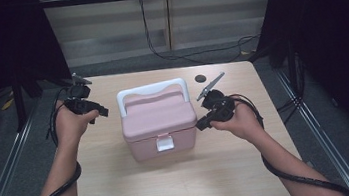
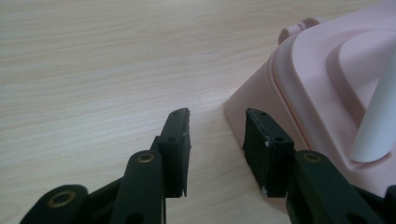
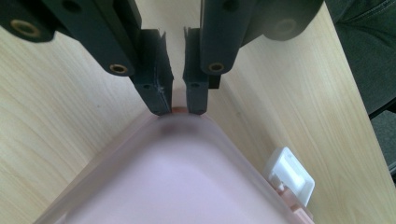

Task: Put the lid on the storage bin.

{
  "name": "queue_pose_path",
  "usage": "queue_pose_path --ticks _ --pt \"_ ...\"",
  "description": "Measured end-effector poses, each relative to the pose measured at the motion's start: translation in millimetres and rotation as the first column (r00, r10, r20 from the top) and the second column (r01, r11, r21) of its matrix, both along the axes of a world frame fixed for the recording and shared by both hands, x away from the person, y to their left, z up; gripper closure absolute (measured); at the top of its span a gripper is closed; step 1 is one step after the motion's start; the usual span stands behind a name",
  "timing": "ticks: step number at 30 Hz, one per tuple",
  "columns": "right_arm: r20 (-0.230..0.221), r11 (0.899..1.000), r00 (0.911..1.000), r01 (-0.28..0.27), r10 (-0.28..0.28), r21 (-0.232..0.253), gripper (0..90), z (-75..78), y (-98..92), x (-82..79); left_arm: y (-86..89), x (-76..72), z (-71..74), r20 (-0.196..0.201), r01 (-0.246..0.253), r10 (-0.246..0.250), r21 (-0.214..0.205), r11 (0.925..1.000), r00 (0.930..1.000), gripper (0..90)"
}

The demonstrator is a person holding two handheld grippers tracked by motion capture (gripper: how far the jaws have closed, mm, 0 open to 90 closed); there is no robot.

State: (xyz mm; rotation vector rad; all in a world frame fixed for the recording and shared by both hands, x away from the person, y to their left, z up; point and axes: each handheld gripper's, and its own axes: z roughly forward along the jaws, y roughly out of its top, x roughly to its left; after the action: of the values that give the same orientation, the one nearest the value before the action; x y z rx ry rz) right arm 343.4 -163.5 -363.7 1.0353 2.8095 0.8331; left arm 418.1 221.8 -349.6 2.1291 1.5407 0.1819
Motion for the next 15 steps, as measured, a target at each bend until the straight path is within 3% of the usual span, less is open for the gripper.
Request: queue_pose_path --ticks 10,15 --pt "-0.007 1.000 1.0000 0.002 -0.002 0.015 77.5 -7.5 -2.6 -0.6 2.0 -0.9 -5.3 0.003 -0.002 0.002 0.001 1.0000 1.0000 57.8" --pt "-0.008 1.000 0.9999 0.009 -0.009 0.005 69.8 -12.9 -2.2 -2.0 4.0 -2.6 -7.7 0.020 0.000 0.000 0.011 0.9999 0.9998 50.5"
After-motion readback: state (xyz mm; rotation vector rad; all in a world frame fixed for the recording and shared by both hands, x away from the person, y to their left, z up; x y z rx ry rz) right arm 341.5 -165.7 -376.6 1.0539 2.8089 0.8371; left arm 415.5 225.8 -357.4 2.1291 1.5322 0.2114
